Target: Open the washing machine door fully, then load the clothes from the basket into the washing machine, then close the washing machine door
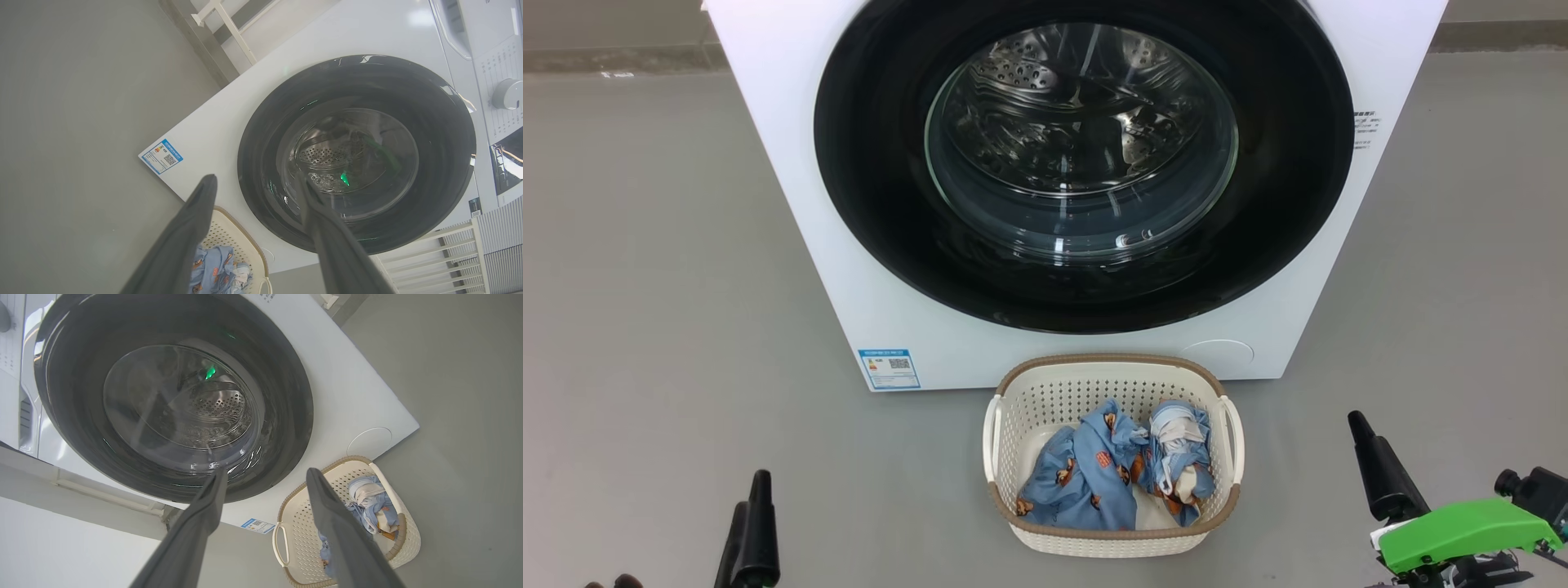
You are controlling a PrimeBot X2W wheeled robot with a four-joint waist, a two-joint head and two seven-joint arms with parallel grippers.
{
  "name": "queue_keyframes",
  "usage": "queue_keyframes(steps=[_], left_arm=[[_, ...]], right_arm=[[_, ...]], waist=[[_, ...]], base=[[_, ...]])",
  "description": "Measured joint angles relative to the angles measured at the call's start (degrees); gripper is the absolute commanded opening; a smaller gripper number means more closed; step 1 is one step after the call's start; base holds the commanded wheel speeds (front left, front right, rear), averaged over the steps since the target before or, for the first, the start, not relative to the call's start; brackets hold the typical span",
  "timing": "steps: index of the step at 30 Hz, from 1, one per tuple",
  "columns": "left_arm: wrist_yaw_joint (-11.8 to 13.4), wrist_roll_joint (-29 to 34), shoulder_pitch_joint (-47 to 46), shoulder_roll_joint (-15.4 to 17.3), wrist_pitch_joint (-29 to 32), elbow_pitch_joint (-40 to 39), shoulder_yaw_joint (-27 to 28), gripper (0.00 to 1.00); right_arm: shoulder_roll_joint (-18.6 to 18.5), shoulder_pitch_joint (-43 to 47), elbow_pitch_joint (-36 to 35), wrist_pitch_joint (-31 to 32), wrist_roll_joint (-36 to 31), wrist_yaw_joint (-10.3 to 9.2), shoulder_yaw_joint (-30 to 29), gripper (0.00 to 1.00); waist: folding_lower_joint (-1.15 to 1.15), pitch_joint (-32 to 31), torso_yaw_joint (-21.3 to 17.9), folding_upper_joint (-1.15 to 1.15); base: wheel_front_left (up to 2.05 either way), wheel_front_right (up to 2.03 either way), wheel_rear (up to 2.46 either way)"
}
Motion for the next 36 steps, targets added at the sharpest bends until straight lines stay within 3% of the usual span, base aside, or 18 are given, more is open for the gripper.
queue_keyframes(steps=[14, 36], left_arm=[[-0.1, 7.6, 0.0, 1.3, -2.2, -0.4, -1.5, 1.0], [-0.1, 24.7, 0.0, 2.0, -5.5, -0.3, -2.2, 1.0]], right_arm=[[-1.8, -0.5, -0.1, -2.2, -8.9, 0.0, 2.8, 1.0], [-3.9, -1.2, -0.1, -5.7, -22.8, 0.0, 6.3, 1.0]], waist=[[0.0, 0.1, 0.1, 0.0], [0.0, 0.1, 0.2, 0.0]], base=[[0.0, 0.0, 0.0], [0.0, 0.0, 0.0]])
